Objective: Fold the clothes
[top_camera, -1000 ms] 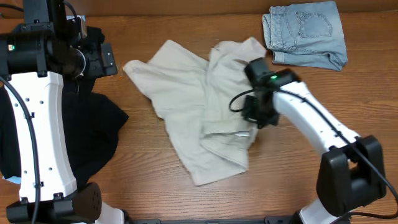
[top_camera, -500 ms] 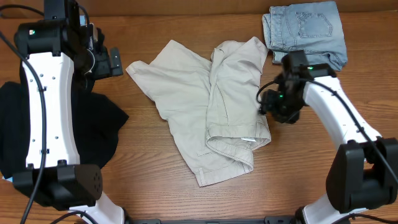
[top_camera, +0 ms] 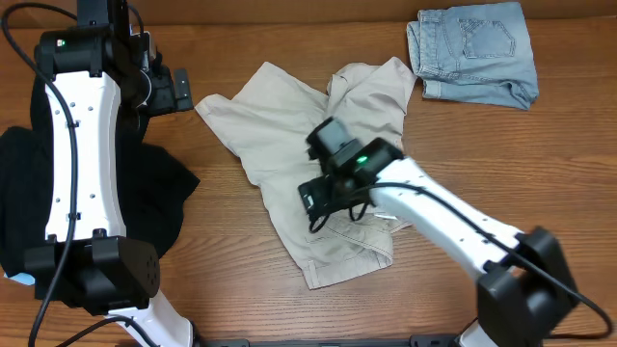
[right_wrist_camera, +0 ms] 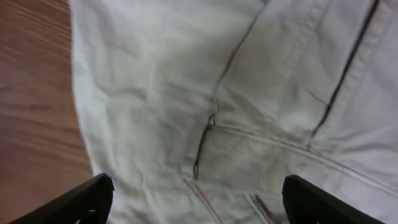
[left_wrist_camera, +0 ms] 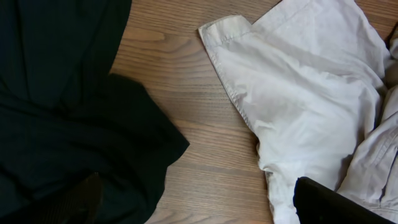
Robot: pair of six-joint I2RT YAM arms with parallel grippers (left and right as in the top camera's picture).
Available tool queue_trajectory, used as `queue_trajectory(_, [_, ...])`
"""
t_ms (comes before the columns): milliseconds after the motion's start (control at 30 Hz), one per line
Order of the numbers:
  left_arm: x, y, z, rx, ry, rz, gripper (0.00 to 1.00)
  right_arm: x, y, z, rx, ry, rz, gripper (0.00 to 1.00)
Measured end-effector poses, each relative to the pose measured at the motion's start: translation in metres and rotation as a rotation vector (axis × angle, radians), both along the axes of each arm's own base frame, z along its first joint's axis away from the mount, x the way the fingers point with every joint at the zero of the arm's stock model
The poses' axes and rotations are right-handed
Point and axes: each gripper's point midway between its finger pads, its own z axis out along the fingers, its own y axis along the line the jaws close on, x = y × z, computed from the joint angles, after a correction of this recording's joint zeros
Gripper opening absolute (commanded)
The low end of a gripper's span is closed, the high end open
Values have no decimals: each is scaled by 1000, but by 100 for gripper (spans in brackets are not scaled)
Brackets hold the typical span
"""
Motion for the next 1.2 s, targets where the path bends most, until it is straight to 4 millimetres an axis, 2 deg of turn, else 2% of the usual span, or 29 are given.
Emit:
queue_trajectory(100, [0, 0, 0, 0, 0, 0, 100, 3, -2, -20, -67, 0, -5, 88])
queue_trajectory(200, [0, 0, 0, 0, 0, 0, 100, 7, -7, -36, -118, 5, -19, 76])
queue_trajectory(300, [0, 0, 0, 0, 0, 0, 100, 10, -10, -47, -147, 9, -29, 50])
queue_trajectory(333, [0, 0, 0, 0, 0, 0, 100, 12, -11, -50, -155, 5, -41, 38])
queue_trajectory(367, [0, 0, 0, 0, -1, 0, 100, 12, -11, -51, -157, 5, -47, 33])
queue_trajectory(433, [0, 0, 0, 0, 0, 0, 100, 14, -14, -52, -172, -3, -66, 14])
queue_trajectory(500, [0, 0, 0, 0, -1, 0, 100, 17, -18, -52, -181, -11, -97, 4])
queue_trajectory(600, [0, 1, 0, 3, -2, 1, 100, 18, -29, -52, -199, 9, -147, 4])
queue_trajectory(700, [2, 1, 1, 5, -7, 1, 100, 18, -49, -49, -233, 54, -196, 4])
queue_trajectory(767, [2, 1, 1, 6, -8, 2, 100, 18, -68, -39, -259, 91, -249, 4])
queue_trajectory(833, [2, 1, 1, 8, -10, 2, 100, 23, -87, -21, -264, 104, -311, 4])
queue_trajectory(1000, [3, 2, 1, 10, -14, 2, 100, 50, -135, 54, -139, -13, -496, 4])
queue_trajectory(1100, [3, 3, 1, 17, -14, 2, 100, 59, -176, 95, -63, -105, -632, 4])
queue_trajectory(1167, [4, 4, 1, 21, -15, 3, 100, 62, -211, 112, -40, -144, -737, 4])
queue_trajectory(1200, [4, 4, 1, 24, -18, 4, 100, 63, -225, 114, -39, -150, -775, 4])
